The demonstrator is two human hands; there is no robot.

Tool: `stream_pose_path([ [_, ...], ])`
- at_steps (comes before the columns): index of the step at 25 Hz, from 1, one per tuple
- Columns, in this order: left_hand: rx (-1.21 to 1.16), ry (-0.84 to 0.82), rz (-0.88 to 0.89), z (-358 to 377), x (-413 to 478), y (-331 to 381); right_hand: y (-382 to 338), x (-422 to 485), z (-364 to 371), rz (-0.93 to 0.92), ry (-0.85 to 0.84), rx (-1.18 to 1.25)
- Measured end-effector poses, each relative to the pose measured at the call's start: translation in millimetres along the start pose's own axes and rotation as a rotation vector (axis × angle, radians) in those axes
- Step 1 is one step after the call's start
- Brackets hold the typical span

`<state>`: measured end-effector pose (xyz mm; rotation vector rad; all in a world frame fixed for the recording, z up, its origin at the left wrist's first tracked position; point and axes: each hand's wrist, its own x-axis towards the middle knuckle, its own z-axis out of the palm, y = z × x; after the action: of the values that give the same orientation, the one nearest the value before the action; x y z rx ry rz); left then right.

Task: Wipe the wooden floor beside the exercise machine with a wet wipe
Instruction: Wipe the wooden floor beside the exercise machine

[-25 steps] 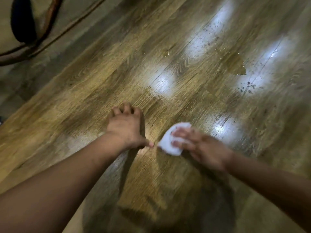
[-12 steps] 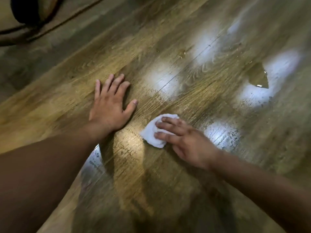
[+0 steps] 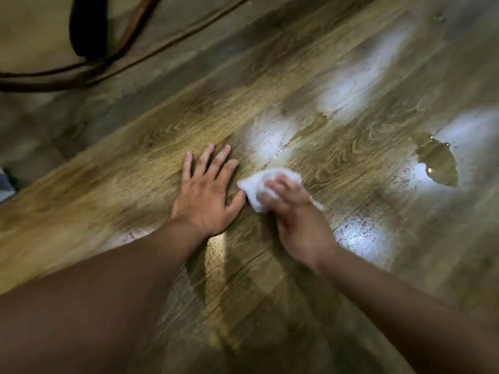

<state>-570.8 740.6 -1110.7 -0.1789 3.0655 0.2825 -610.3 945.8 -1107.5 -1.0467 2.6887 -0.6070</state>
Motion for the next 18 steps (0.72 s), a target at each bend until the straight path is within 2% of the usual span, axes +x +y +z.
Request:
stream_pose_path([
  [2,0.009,-0.014,-0.008,-1,0,0,-17,-32,5,-0.218,-0.13,-0.014],
  [4,0.021,-0.022,-0.016,-2,0,0,8,-20,-9,-0.297,-0.121,-0.052],
  [5,0.026,-0.025,-0.022,-2,0,0,27,-2,-19,-0.238,-0.066,-0.077],
  [9,0.038,-0.04,-0.019,-1,1,0,123,92,-70,0.255,0.152,-0.149],
  [11,0.04,-0.043,-0.023,-1,1,0,133,121,-76,0.422,0.192,-0.138],
  [13,0.042,-0.04,-0.021,-1,1,-1,106,122,-60,0.481,0.194,-0.106],
  [15,0.022,-0.027,-0.009,0,1,-2,62,87,-34,0.298,0.147,-0.072],
  [18,-0.015,-0.011,0.008,0,1,-2,20,17,-11,-0.234,-0.069,-0.049],
])
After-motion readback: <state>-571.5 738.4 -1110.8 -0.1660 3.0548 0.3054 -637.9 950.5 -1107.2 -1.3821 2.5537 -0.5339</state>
